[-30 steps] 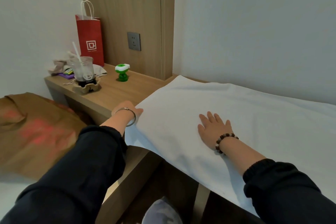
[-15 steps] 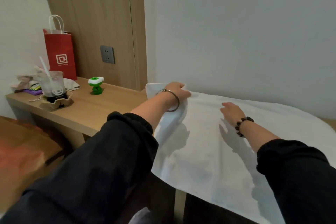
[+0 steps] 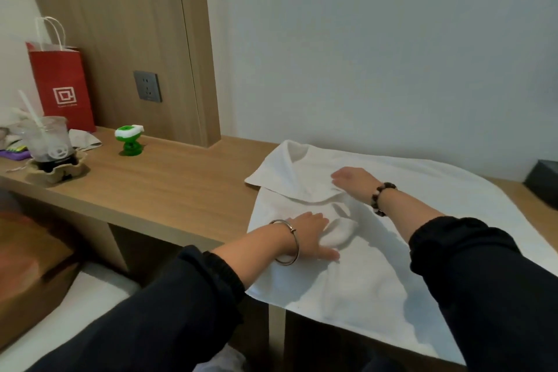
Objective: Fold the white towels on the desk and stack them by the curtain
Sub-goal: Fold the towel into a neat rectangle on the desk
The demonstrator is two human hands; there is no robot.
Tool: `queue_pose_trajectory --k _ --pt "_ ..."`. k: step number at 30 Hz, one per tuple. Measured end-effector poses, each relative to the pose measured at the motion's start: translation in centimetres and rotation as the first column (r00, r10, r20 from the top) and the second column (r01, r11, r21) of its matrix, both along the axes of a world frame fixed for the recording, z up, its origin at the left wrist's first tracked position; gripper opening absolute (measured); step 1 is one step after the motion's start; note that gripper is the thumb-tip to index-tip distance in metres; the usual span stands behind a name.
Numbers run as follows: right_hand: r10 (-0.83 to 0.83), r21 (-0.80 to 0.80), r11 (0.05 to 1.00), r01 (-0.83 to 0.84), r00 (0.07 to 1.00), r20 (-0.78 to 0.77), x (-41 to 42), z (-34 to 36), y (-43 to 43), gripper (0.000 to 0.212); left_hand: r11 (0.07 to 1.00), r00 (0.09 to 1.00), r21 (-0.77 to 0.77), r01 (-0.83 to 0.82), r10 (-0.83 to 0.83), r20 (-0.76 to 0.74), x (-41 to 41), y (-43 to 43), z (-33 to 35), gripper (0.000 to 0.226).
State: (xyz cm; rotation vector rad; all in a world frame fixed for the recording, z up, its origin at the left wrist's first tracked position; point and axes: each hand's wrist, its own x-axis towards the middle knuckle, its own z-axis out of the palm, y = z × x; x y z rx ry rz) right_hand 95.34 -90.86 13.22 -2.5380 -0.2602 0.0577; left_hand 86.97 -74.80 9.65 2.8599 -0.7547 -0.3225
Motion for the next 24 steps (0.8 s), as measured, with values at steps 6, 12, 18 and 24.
queue_pose_trajectory --k 6,12,18,24 --pt "0.051 -0.313 0.948 -0.054 0.999 -0.019 0.0 -1.4 1.9 0.026 0.999 0.996 0.05 -0.018 0.014 0.093 -0.3 0.7 -1.9 0.082" --pt "0.075 -0.601 0.796 0.071 0.974 0.214 -1.1 -2.1 1.3 0.009 0.999 0.982 -0.019 0.026 -0.022 0.189 0.0 1.9 -1.6 0.042" --pt "-0.241 -0.544 0.803 0.244 0.967 0.079 -2.0 -1.0 -2.1 0.02 0.971 0.928 0.237 0.025 -0.111 0.356 2.9 4.8 -0.4 0.029" --pt "-0.209 -0.466 0.875 0.132 0.971 -0.118 -4.0 -0.9 -0.5 0.017 0.869 0.917 0.409 -0.279 0.115 0.381 6.8 7.7 1.1 0.04"
